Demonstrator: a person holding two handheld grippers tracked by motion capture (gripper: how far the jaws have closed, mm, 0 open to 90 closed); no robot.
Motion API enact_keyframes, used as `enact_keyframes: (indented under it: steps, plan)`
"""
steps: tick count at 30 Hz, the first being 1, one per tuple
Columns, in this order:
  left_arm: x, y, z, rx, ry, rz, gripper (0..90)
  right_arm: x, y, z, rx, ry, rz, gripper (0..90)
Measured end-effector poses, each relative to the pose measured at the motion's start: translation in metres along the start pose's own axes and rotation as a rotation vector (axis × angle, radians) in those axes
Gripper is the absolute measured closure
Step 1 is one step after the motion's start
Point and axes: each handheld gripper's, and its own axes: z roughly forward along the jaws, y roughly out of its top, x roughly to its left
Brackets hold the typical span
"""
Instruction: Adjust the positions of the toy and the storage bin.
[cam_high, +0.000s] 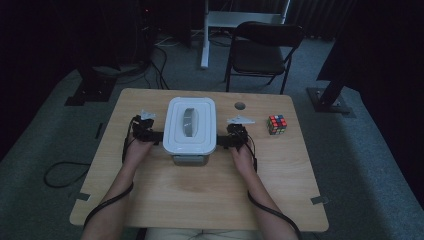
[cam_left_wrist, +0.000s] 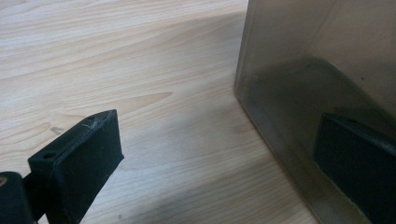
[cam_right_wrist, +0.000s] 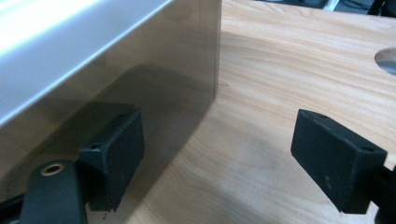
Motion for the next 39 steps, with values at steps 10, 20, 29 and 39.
enact_keyframes:
  steps: [10,20,29,39]
  plan:
    - [-0.018,0.004,0.001,0.003,-0.018,0.038,2.4,-0.007,-0.010,-0.018,0.012,-0.017,-0.022,17.0]
    - [-0.040,0.002,0.004,0.018,-0.065,0.081,2.4,-0.014,-0.023,-0.043,0.006,-0.025,-0.028,17.6]
    - [-0.058,0.004,0.005,0.025,-0.091,0.119,2.4,-0.018,-0.039,-0.063,-0.015,-0.038,-0.014,17.6]
    - [-0.076,-0.003,0.001,0.029,-0.131,0.147,2.5,-0.019,-0.055,-0.085,-0.019,-0.032,0.006,17.6]
